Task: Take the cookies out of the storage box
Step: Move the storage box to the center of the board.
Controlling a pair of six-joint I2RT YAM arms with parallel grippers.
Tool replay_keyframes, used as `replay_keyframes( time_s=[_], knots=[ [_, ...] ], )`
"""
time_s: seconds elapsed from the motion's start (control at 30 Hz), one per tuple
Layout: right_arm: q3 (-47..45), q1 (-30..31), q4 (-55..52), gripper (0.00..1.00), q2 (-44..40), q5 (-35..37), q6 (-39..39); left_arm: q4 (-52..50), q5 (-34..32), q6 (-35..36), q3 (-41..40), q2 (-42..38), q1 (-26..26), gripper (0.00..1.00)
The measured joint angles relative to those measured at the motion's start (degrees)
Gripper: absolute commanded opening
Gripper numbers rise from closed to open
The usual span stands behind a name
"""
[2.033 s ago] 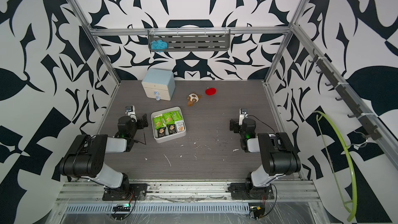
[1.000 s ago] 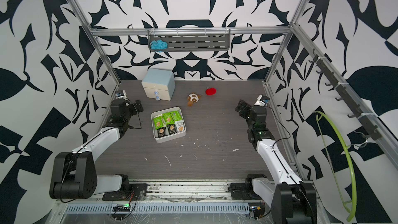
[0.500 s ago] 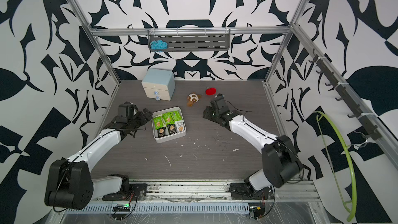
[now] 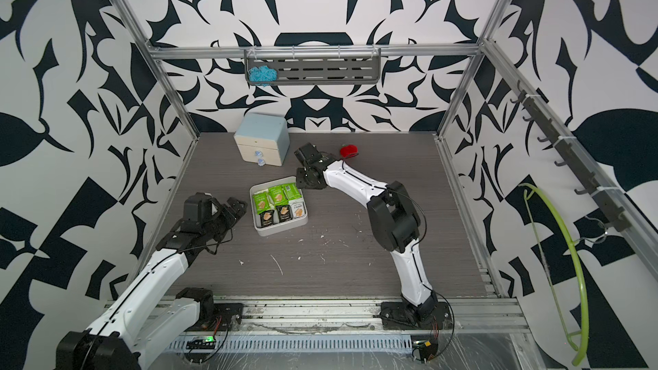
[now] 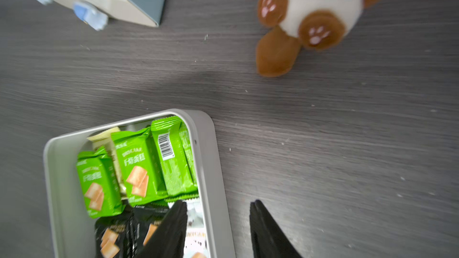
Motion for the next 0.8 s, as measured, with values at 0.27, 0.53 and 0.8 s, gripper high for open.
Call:
replay_keyframes(
  time_s=[0.27,0.53,0.8],
  knots=[
    [5.3,2.7,-6.7,0.33,5.5,2.7,-2.6,-2.5,-0.2,-0.4,-1.6,-1.6,0.0,0.99],
    [7.5,3.9,-9.5,0.12,6.2,4.3,-3.0,-3.8,-0.2,0.6,-1.5,-1.9,0.0,0.99],
    [8.6,4.4,-12.2,0.00,6.3,6.5,-3.3,-5.3,-0.2,1.6,-1.2,-1.9,0.0,0.99]
  ],
)
